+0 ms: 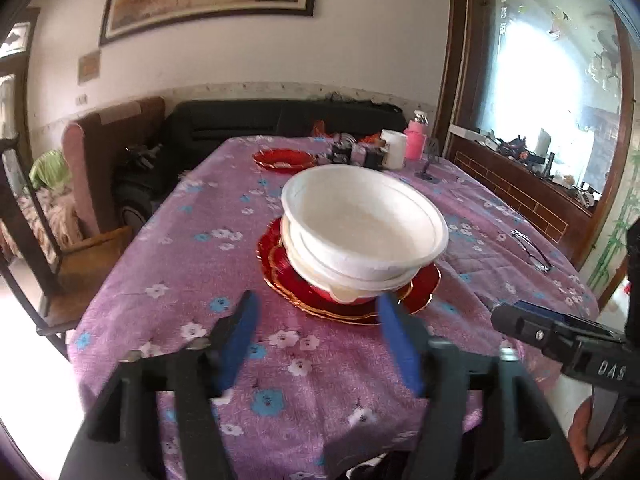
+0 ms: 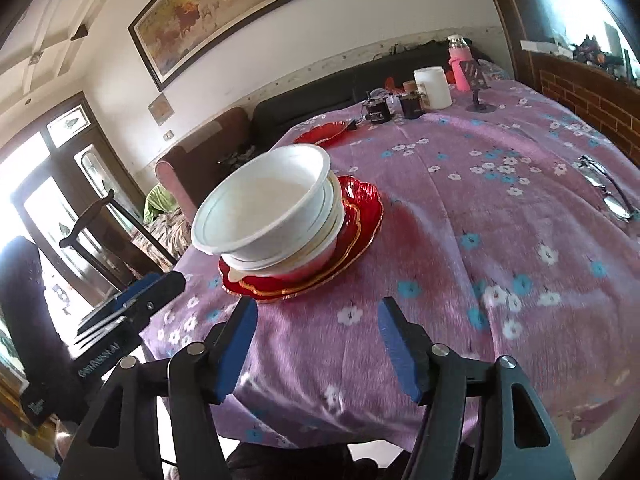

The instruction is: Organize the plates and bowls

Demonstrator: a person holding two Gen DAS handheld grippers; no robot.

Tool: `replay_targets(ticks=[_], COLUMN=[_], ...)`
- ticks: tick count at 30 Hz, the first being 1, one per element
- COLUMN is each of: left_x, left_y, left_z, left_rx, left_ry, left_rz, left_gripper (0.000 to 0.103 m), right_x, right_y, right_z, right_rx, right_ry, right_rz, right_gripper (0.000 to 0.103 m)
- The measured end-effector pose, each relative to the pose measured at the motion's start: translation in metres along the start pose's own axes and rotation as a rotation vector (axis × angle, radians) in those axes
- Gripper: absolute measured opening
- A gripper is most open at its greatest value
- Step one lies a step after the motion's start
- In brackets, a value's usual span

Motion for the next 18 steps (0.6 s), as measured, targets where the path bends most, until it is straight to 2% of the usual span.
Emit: replay_targets(ticks=[1,2,4,7,8,12,18], left_x=[0.003,0.006,0.008,-0.006,-0.009,-0.016,-0.017], left_y=[0.001,0.003,0.011,0.014,0.014,0.022,0.025], left_z=[-0.001,0.000,0.005,0.007,0.007,0.017,0.014], left_rx=[0.004,-0.001,-0.047,-0.109,-0.115,-0.101,-0.093], left_ry=[-0.021,-0.042,-0.116,-0.247,-0.260,-0.120,-0.129], left_rz=[0.026,0.053,0.102,0.069,0.060,0.031,0.022], left_gripper=[0.092,0.100,0.103,0.103,0.103,0.103,0.103], right_x=[0.001,0.001,-0.003,-0.009,-0.010,-0.007,-0.001], right_y=[0.004,0.006,0.008,0.006,0.006,0.004,0.005], right_z=[-0.004,-0.007,-0.012,-0.011,-0.009,-0.004,0.002], right_rx=[0.023,0.041,0.078,0.094,0.092,0.086,0.066], right_ry=[0.024,0.041,0.080,0.122,0.121,0.147,0.149], right_rz=[0.016,0.025,0.045,0.052,0.053,0.075,0.086], right_gripper=[0.069,0.071,0.073,0.077,0.078,0.081,0.085])
Point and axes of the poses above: each gripper's, at about its wrist camera, not at the fingertips, and x roughly against the way its jaws point, z to its right, y to its underside, the point moved 8 cm from there along -x, roughly the way its jaws point, and after that the axes turned 9 degrees about -z, right-handed, at the moved point
